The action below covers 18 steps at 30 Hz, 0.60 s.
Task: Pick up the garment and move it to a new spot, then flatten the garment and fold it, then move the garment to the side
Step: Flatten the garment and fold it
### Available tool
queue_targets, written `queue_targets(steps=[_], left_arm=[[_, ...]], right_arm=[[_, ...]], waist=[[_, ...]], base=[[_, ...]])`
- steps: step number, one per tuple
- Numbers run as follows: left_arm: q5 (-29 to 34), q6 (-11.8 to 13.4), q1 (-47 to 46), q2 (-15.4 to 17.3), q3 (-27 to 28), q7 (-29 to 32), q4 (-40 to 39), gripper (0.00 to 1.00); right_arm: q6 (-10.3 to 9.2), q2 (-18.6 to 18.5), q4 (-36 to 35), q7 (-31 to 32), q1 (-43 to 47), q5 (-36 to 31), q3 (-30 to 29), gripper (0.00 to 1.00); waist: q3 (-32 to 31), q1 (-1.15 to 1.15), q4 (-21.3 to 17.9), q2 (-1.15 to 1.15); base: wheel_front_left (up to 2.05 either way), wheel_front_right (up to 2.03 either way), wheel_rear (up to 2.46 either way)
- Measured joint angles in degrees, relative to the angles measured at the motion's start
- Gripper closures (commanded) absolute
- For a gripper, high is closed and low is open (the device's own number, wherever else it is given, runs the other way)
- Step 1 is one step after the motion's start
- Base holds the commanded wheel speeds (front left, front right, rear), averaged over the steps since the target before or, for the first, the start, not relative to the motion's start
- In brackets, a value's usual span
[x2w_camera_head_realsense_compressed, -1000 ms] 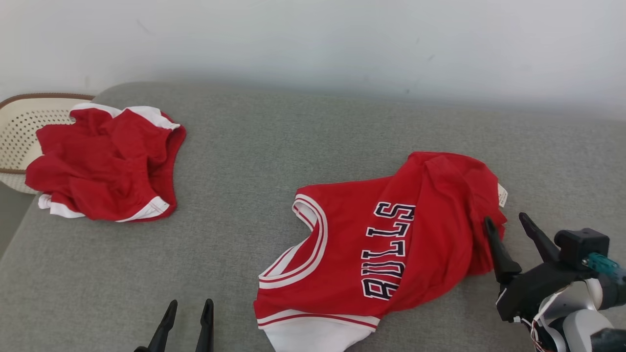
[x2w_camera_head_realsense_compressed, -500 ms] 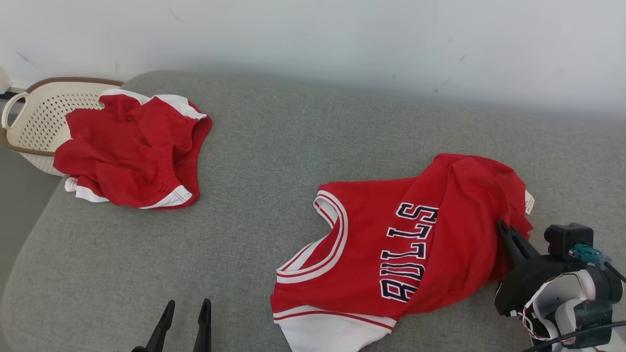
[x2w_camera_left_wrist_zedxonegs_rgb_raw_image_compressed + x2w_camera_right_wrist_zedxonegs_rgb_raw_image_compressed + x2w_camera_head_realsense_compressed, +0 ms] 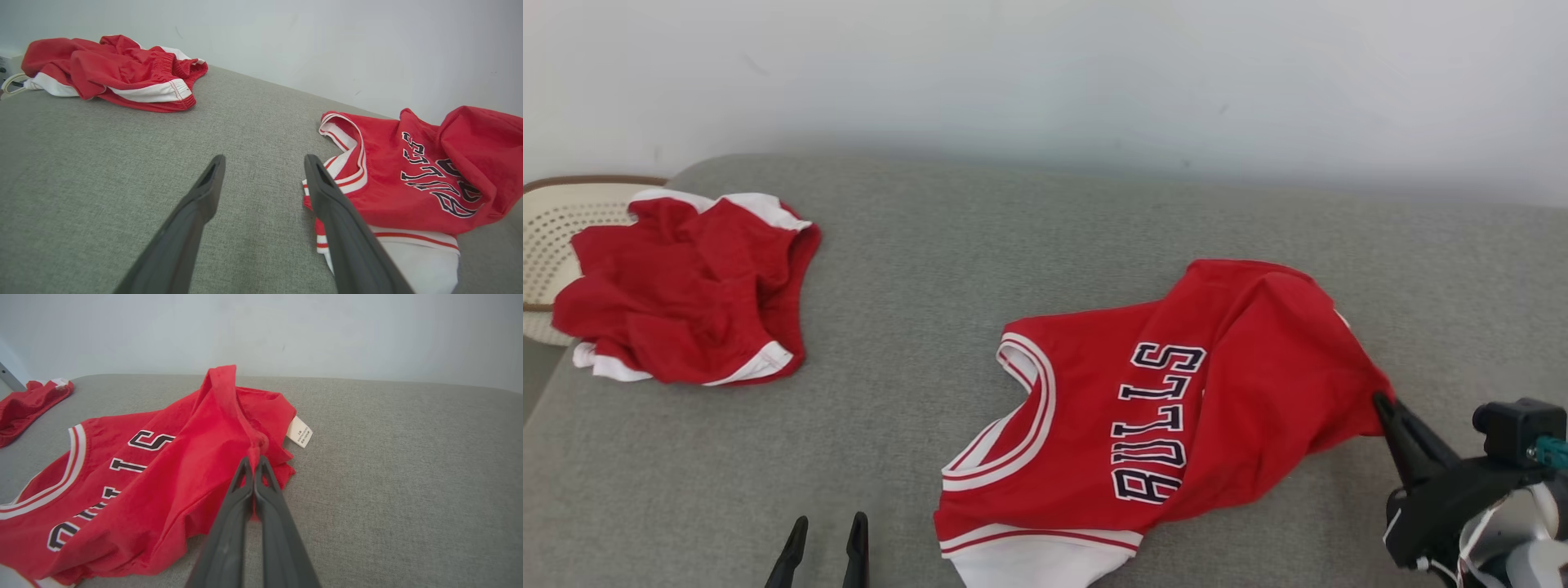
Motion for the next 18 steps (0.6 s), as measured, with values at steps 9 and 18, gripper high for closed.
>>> queue_targets(steps=[9,18], left_arm=[[-0.7,1.0,-0.1,0.0,-0.9,0.0,-0.7,0.0],[-0.8,1.0,-0.5,0.0,-1.2,0.0,-0.5,0.0]], right_arm=[[0.0,-6.0,-15.3,8.3,10.6,10.3,1.4,1.0],[-0.01,-8.7,-17.5,11.9,14.7,16.5,2.7,1.0]], waist=[[0.4,0.0,-4.5,0.0],[1.3,0.0,-5.9,0.0]], base=[[0.0,0.0,0.0],[0.0,0.0,0.0]])
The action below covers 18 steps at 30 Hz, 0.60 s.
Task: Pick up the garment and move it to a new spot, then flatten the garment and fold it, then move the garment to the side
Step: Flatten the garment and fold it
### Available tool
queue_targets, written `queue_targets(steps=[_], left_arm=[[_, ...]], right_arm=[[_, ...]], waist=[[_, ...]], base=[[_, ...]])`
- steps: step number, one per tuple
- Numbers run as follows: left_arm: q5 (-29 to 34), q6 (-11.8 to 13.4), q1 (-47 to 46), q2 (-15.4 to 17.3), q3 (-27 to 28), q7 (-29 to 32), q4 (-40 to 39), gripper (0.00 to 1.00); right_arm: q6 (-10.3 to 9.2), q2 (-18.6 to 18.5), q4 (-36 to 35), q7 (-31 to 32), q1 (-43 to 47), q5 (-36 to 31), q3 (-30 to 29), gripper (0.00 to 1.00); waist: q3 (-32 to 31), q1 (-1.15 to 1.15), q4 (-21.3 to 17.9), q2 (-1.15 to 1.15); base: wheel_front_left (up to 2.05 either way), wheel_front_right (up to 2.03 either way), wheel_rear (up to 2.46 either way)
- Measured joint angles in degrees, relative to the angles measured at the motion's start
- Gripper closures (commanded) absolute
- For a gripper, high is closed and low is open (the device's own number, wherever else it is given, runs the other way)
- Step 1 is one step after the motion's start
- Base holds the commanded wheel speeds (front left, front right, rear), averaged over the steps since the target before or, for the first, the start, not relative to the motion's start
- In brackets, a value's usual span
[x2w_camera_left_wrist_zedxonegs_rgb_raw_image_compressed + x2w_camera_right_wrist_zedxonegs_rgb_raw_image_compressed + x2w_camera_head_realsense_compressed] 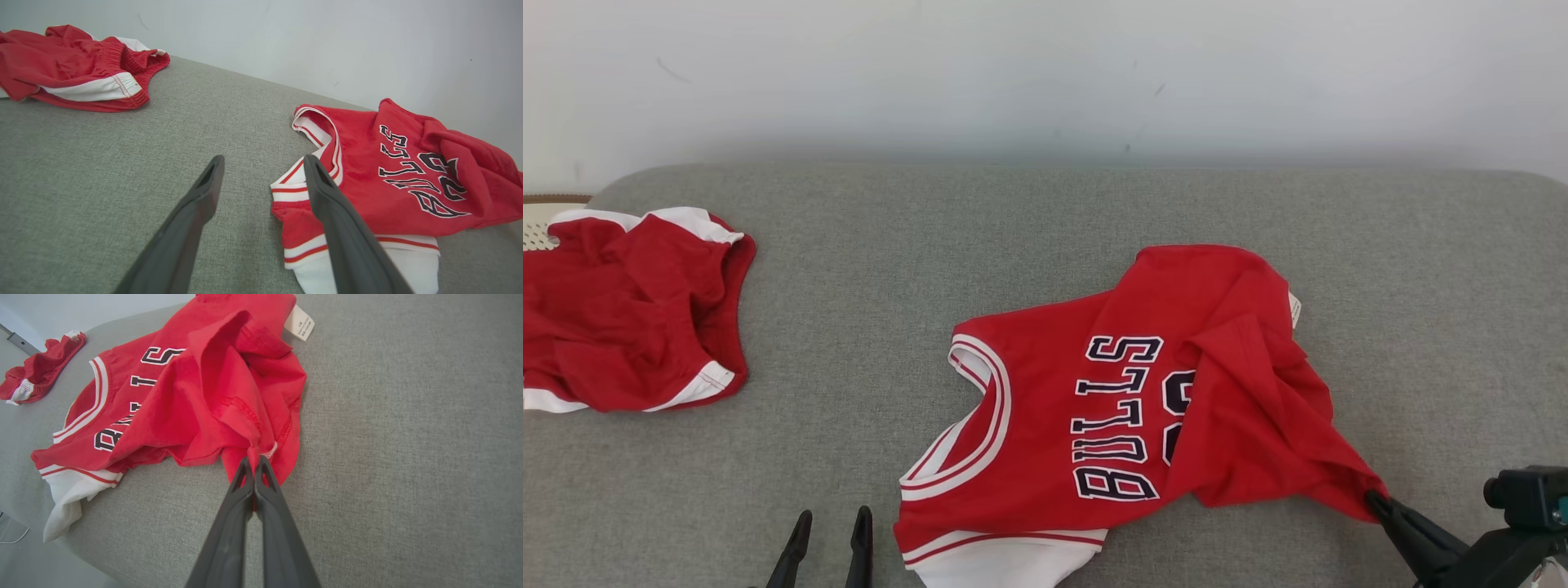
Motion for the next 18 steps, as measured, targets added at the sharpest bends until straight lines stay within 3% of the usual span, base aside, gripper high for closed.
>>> queue_targets(steps=[7,8,10,18], left_arm=[[0.1,-0.4,0.1,0.0,0.6,0.0,0.5,0.0],[0.2,-0.5,0.1,0.0,0.8,0.0,0.7,0.0],[0.2,-0.5,0.2,0.0,1.0,0.0,0.8,0.0],[0.3,-0.8,0.4,0.0,1.5,0.0,1.0,0.0]], right_arm=[[0.0,-2.0,1.9,3.8,1.5,4.3,0.8,1.0],[0.0,-2.0,2.4,3.3,1.5,4.2,0.5,0.94],[0.01,-1.9,3.1,1.8,1.3,3.1,0.0,0.0],[0.0,-0.7,5.1,-8.0,-0.6,-4.9,-3.6,0.0]], waist=[[-0.5,0.0,0.3,0.0],[-0.6,0.0,0.3,0.0],[-0.9,0.0,0.4,0.0],[-1.9,0.0,0.5,0.0]], base=[[0.0,0.0,0.0],[0.0,0.0,0.0],[0.0,0.0,0.0],[0.0,0.0,0.0]])
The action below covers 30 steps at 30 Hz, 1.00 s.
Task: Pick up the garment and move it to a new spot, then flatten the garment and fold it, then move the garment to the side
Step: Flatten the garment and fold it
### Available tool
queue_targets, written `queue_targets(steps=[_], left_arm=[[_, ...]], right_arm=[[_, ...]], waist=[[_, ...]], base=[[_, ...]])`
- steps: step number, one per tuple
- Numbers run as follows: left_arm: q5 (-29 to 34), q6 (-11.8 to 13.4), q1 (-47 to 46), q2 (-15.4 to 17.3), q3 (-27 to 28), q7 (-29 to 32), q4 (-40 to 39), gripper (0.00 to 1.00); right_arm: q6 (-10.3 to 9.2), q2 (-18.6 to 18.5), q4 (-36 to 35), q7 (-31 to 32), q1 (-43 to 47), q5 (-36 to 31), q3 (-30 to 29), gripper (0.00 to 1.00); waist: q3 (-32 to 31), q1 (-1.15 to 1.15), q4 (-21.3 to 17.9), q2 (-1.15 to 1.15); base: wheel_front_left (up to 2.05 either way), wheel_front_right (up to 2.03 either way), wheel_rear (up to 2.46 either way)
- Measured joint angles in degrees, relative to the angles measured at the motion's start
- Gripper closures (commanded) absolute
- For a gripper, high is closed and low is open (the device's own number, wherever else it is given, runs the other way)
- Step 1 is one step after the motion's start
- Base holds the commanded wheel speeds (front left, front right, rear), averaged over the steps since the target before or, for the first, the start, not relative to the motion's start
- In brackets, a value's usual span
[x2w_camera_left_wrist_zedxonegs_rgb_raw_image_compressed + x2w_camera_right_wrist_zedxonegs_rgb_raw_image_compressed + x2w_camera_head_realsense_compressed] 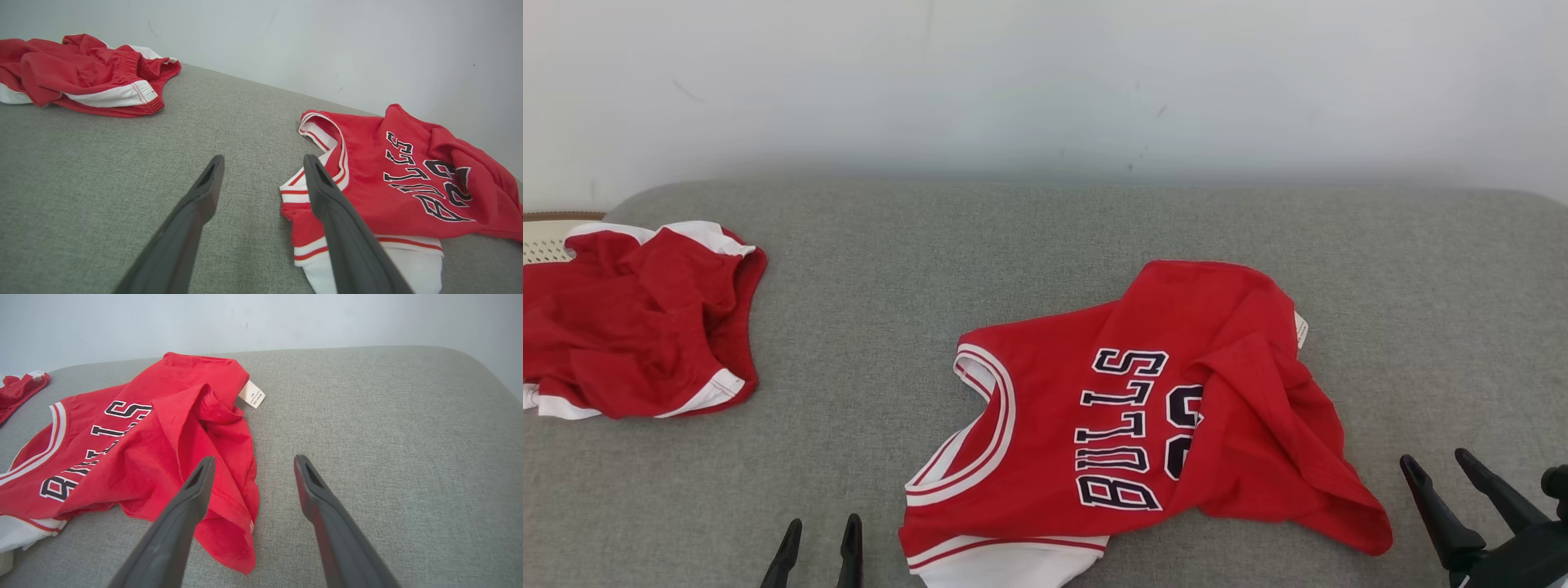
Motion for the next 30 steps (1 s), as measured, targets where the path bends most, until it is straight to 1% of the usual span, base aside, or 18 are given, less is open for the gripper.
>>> queue_targets(steps=[1,3,8,12,16,20,25,26,27,28,29,30], left_arm=[[0.2,-0.1,0.1,0.0,0.1,0.0,0.0,0.0],[0.3,0.0,0.2,0.0,0.1,0.0,-0.2,0.0],[0.5,0.2,0.9,0.0,0.1,0.0,-0.4,0.0],[0.7,0.3,0.9,0.0,0.1,0.0,-0.7,0.0],[0.9,0.2,0.8,0.0,0.0,0.0,-0.7,0.0],[1.0,0.2,0.4,0.0,-0.5,0.0,-0.5,0.0],[1.0,0.1,-0.1,0.0,-0.7,0.0,-0.2,0.0],[1.0,-0.2,-0.1,0.0,-0.6,0.0,0.0,0.0],[0.9,-0.2,-0.2,0.0,-0.4,0.0,0.0,0.0],[0.9,-0.2,-0.2,0.0,-0.3,0.0,0.1,0.0],[0.9,-0.2,-0.2,0.0,-0.2,0.0,0.1,0.0],[0.9,-0.2,-0.2,0.0,-0.2,0.0,0.1,0.0]], right_arm=[[0.0,1.4,0.7,-2.1,-0.1,-1.9,-1.0,0.0],[0.0,2.9,1.3,-4.0,-0.1,-3.6,-2.3,0.0],[0.0,5.9,2.8,-5.3,0.1,-5.7,-2.7,0.0],[0.0,7.0,3.5,-5.4,-0.7,-7.3,-0.3,0.0],[0.0,8.2,5.0,-4.4,-5.5,-7.8,2.9,0.0],[0.0,9.4,9.1,-3.1,-10.1,-8.2,5.5,0.0],[0.0,10.4,15.9,-2.2,-14.4,-8.2,7.5,0.0],[0.0,10.6,17.0,-2.2,-15.1,-8.1,7.8,0.13],[0.0,11.0,18.3,-2.3,-15.8,-7.7,8.0,0.49],[0.0,11.0,19.8,-2.5,-16.5,-7.9,8.1,0.68],[0.0,11.1,21.1,-2.7,-17.1,-8.1,8.3,1.0],[0.0,11.2,22.4,-3.1,-17.7,-8.5,8.4,1.0]], waist=[[-0.1,0.0,0.0,0.0],[-0.3,0.0,0.0,0.0],[-0.5,0.0,0.4,0.0],[-0.3,0.0,0.7,0.0],[0.0,0.0,1.1,0.0],[0.3,0.0,2.0,0.0],[0.6,0.0,3.7,0.0],[0.6,0.0,4.0,0.0],[0.7,0.0,4.4,0.0],[0.7,0.0,4.6,0.0],[0.8,0.0,4.9,0.0],[0.8,0.0,5.1,0.0]], base=[[0.0,0.0,0.0],[0.0,0.0,0.0],[0.0,0.0,0.0],[0.0,0.0,0.0],[0.0,0.0,0.0],[0.0,0.0,0.0],[0.0,0.0,0.0],[0.0,0.0,0.0],[0.0,0.0,0.0],[0.0,0.0,0.0],[0.0,0.0,0.0],[0.0,0.0,0.0]])
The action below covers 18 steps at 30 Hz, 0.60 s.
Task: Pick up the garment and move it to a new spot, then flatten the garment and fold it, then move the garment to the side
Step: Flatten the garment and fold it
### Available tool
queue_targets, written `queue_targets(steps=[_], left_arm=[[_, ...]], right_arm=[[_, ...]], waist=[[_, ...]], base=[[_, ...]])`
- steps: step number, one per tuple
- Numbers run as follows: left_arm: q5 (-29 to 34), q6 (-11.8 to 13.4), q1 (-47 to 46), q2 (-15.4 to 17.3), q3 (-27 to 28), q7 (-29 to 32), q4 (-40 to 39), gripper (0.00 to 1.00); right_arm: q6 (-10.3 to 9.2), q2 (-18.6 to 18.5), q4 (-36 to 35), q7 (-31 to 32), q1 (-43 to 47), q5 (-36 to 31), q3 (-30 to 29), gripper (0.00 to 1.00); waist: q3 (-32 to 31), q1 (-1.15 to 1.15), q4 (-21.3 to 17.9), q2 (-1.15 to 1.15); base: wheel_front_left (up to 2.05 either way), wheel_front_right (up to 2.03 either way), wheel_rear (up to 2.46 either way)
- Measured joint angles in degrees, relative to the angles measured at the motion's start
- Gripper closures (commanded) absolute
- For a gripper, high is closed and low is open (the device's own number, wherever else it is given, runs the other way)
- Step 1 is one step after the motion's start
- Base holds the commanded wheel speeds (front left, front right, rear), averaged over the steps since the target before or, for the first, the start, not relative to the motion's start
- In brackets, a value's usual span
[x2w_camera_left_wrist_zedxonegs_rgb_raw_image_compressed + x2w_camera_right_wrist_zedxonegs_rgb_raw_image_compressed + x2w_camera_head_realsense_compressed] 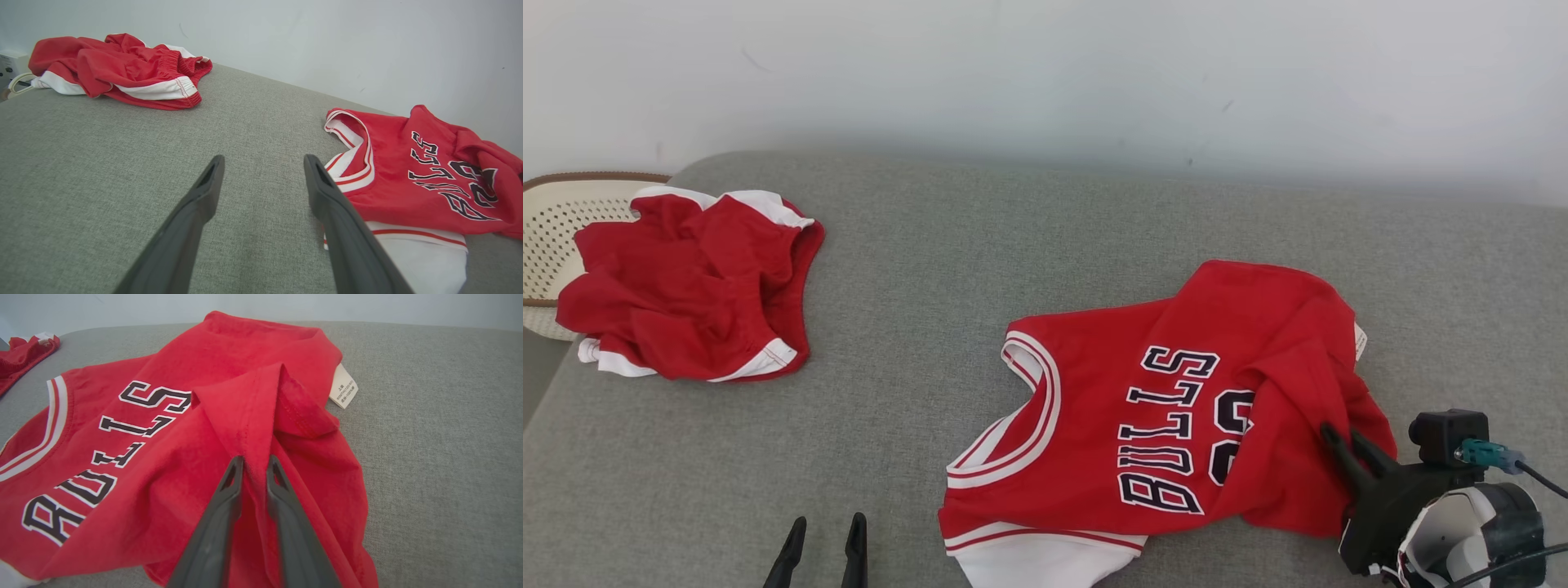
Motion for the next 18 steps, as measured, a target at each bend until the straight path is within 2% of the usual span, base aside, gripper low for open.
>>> queue_targets(steps=[7,11,15,18], left_arm=[[0.0,0.2,0.0,0.0,0.4,0.0,0.1,0.0],[0.0,0.2,0.1,0.0,0.4,0.0,0.1,0.0],[-0.1,0.2,0.2,0.0,0.3,0.0,0.0,0.0],[-0.3,0.2,0.3,0.0,0.1,0.0,0.0,0.0]], right_arm=[[0.0,0.3,2.0,-2.9,-1.5,2.8,-0.7,1.0],[0.0,-2.5,-1.2,0.2,-0.9,10.3,-0.7,1.0],[0.0,-7.7,-4.8,4.5,0.5,14.9,-2.4,1.0],[0.0,-9.1,-6.4,7.2,1.8,17.6,-3.1,1.0]], waist=[[-0.4,0.0,-0.2,0.0],[-0.8,0.0,-0.9,0.0],[-1.1,0.0,-1.6,0.0],[-1.1,0.0,-1.9,0.0]], base=[[0.0,0.0,0.0],[0.0,0.0,0.0],[0.0,0.0,0.0],[0.0,0.0,0.0]])
